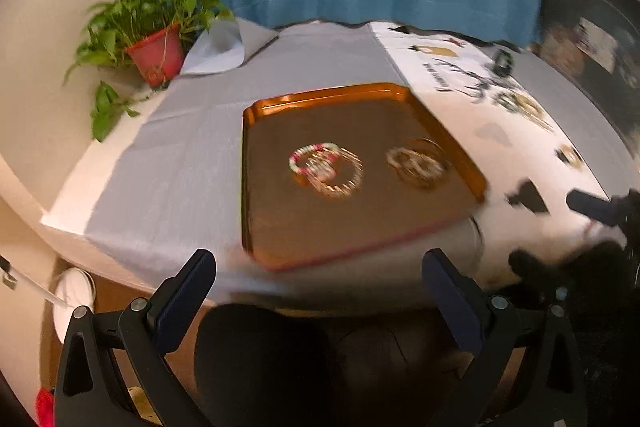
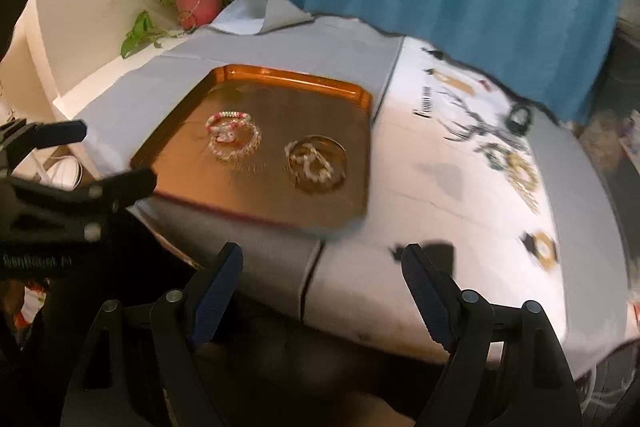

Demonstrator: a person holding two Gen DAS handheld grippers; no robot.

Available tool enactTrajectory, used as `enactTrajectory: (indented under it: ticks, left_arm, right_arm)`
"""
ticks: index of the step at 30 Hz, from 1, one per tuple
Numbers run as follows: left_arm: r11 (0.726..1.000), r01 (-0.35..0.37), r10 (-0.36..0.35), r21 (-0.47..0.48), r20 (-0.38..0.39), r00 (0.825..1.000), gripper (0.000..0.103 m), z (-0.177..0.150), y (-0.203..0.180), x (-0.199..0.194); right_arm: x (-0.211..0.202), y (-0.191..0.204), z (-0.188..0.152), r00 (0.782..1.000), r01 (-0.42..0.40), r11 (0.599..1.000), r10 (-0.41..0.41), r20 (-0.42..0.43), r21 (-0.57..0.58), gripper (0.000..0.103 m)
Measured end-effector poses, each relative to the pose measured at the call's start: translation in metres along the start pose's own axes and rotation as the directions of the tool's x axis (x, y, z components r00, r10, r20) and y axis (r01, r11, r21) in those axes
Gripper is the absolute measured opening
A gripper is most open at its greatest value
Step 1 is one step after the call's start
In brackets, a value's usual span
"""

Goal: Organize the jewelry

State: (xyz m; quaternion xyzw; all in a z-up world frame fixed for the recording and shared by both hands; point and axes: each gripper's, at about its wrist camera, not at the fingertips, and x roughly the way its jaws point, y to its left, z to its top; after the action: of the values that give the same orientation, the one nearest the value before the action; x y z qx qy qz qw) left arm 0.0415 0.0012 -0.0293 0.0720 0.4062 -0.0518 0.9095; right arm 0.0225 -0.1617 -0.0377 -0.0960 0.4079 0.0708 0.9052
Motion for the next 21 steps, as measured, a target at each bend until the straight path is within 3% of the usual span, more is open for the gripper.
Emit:
enactTrajectory:
  ticks: [9, 21]
  left_arm:
    - [0.998, -0.014, 0.021, -0.062, 0.107, 0.994, 0.102, -0.027, -0.004, -0.071]
    - [0.999, -0.012, 0.018, -0.043, 0.156, 0.988, 0.102, -0.051, -0.019, -0.112]
  right_arm:
    - [-0.075, -0.003, -0.038, 0.996, 0.004, 0.998, -0.010, 0.093, 0.056, 0.082]
    - [-0.110, 0.001, -0.060, 0.992, -0.017, 0.999, 0.012, 0.129, 0.043, 0.082]
